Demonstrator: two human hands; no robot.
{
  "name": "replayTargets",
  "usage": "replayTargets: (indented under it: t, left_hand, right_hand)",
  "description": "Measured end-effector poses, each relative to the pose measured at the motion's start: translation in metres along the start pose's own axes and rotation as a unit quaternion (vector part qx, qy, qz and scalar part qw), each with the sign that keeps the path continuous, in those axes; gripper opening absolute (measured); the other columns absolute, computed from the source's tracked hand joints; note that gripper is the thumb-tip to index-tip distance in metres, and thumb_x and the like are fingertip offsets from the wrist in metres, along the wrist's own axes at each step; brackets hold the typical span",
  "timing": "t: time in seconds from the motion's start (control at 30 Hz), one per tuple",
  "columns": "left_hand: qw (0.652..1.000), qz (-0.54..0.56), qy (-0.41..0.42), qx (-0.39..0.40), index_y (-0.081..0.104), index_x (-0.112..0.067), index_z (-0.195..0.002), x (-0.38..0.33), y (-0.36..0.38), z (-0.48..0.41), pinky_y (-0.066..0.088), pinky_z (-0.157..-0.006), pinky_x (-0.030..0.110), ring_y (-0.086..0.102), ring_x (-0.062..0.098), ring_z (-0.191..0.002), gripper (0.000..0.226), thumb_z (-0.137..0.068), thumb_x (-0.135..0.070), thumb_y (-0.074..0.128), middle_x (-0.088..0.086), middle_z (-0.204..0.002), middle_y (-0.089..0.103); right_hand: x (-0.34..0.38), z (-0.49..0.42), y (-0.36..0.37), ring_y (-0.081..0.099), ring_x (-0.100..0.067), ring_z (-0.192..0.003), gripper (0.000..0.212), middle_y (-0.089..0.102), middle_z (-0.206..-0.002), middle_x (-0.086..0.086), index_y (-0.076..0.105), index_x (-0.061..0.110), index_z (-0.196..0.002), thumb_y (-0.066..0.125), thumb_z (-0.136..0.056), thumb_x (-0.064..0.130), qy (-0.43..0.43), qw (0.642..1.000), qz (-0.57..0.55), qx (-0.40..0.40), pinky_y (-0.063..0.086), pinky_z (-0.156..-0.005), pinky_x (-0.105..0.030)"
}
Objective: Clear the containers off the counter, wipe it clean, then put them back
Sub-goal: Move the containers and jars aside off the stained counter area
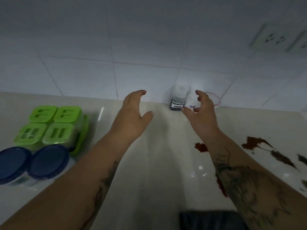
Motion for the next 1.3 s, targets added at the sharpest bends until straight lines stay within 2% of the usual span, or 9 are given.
replayTargets:
  t: [0.07, 0.2, 0.5, 0.6, 0.7, 0.8, 0.97, 1.13, 1.3]
  left_hand:
    - [1.0, 0.003, 0.005, 0.022, 0.031, -0.032, -0.144, -0.014, 0.045, -0.033, 0.04, -0.103, 0.033, 0.045, 0.014, -0.125, 0.068, -0.086, -0.031, 0.066, -0.004, -0.148, 0.031]
    - [0.999, -0.028, -0.015, 0.034, 0.027, -0.029, -0.146, -0.023, 0.11, -0.085, 0.037, -0.101, 0.032, 0.044, 0.022, -0.128, 0.072, -0.085, -0.034, 0.065, 0.002, -0.149, 0.033]
    - [0.995, -0.033, -0.091, 0.011, 0.034, -0.026, -0.139, 0.004, 0.178, -0.149, 0.045, -0.097, 0.046, 0.05, 0.029, -0.118, 0.076, -0.075, -0.039, 0.073, 0.007, -0.135, 0.045]
    - [0.996, 0.003, -0.09, -0.03, 0.044, -0.024, -0.124, 0.008, 0.181, -0.152, 0.051, -0.087, 0.045, 0.058, 0.026, -0.102, 0.065, -0.07, -0.048, 0.072, 0.004, -0.119, 0.056]
    - [0.995, 0.0, -0.097, -0.04, 0.045, -0.023, -0.112, 0.008, 0.184, -0.149, 0.051, -0.077, 0.04, 0.059, 0.025, -0.091, 0.054, -0.071, -0.051, 0.068, 0.002, -0.107, 0.059]
    - [0.994, -0.022, -0.09, -0.056, 0.044, -0.023, -0.11, 0.007, 0.176, -0.14, 0.047, -0.072, 0.036, 0.059, 0.025, -0.09, 0.053, -0.071, -0.049, 0.069, 0.001, -0.106, 0.059]
    - [0.994, 0.008, -0.086, -0.074, 0.046, -0.028, -0.108, 0.011, 0.138, -0.097, 0.052, -0.076, 0.039, 0.061, 0.022, -0.09, 0.049, -0.07, -0.045, 0.072, -0.002, -0.102, 0.06]
    - [0.993, 0.004, -0.09, -0.074, 0.048, -0.036, -0.108, 0.001, 0.072, -0.013, 0.05, -0.072, 0.027, 0.061, 0.003, -0.088, 0.051, -0.067, -0.049, 0.076, -0.014, -0.103, 0.061]
    - [0.986, -0.023, -0.135, -0.092, 0.051, -0.037, -0.101, -0.003, -0.009, 0.092, 0.05, -0.07, 0.027, 0.062, -0.003, -0.087, 0.05, -0.062, -0.051, 0.078, -0.019, -0.097, 0.063]
  right_hand:
    - [-0.019, -0.031, -0.01, 0.052, -0.006, -0.098, 0.07, 0.038, -0.141, 0.0, 0.035, 0.03, -0.145, 0.071, -0.085, 0.03, 0.003, 1.0, 0.018, 0.007, 0.044, -0.09, -0.029]
    - [-0.044, -0.082, -0.016, 0.041, -0.017, -0.127, 0.071, 0.032, -0.149, -0.003, 0.032, 0.027, -0.147, 0.068, -0.087, 0.025, -0.014, 0.997, 0.075, 0.023, 0.035, -0.093, -0.025]
    - [-0.075, -0.144, 0.007, 0.052, -0.023, -0.115, 0.062, 0.049, -0.137, -0.006, 0.034, 0.026, -0.144, 0.062, -0.089, 0.032, -0.032, 0.979, 0.172, 0.105, 0.038, -0.078, -0.029]
    - [-0.073, -0.152, 0.011, 0.052, -0.017, -0.096, 0.057, 0.054, -0.124, -0.004, 0.038, 0.023, -0.139, 0.063, -0.089, 0.031, -0.039, 0.978, 0.18, 0.099, 0.037, -0.063, -0.022]
    - [-0.072, -0.152, 0.012, 0.053, -0.018, -0.096, 0.057, 0.055, -0.125, -0.005, 0.039, 0.02, -0.138, 0.064, -0.088, 0.031, -0.035, 0.981, 0.176, 0.078, 0.04, -0.07, -0.026]
    - [-0.069, -0.143, 0.013, 0.055, -0.025, -0.111, 0.062, 0.051, -0.132, -0.006, 0.039, 0.018, -0.141, 0.064, -0.086, 0.032, -0.015, 0.981, 0.18, 0.071, 0.042, -0.078, -0.032]
    - [-0.042, -0.107, 0.007, 0.048, -0.018, -0.088, 0.049, 0.049, -0.12, -0.006, 0.051, 0.015, -0.127, 0.065, -0.084, 0.035, -0.059, 0.978, 0.189, 0.07, 0.036, -0.072, -0.029]
    - [0.004, -0.039, 0.003, 0.053, -0.018, -0.089, 0.049, 0.048, -0.112, 0.002, 0.051, 0.02, -0.118, 0.069, -0.079, 0.044, -0.087, 0.982, 0.139, 0.093, 0.041, -0.071, -0.032]
    - [0.053, 0.057, 0.017, 0.055, -0.018, -0.085, 0.045, 0.051, -0.107, 0.004, 0.047, 0.025, -0.108, 0.072, -0.076, 0.045, -0.087, 0.978, 0.078, 0.172, 0.04, -0.063, -0.028]
Point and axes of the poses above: each hand's wrist, its own z-axis away from the middle knuckle, its own y-axis out of the palm, x = y × z, the point moved 6 cm from there along -z, towards the middle knuckle
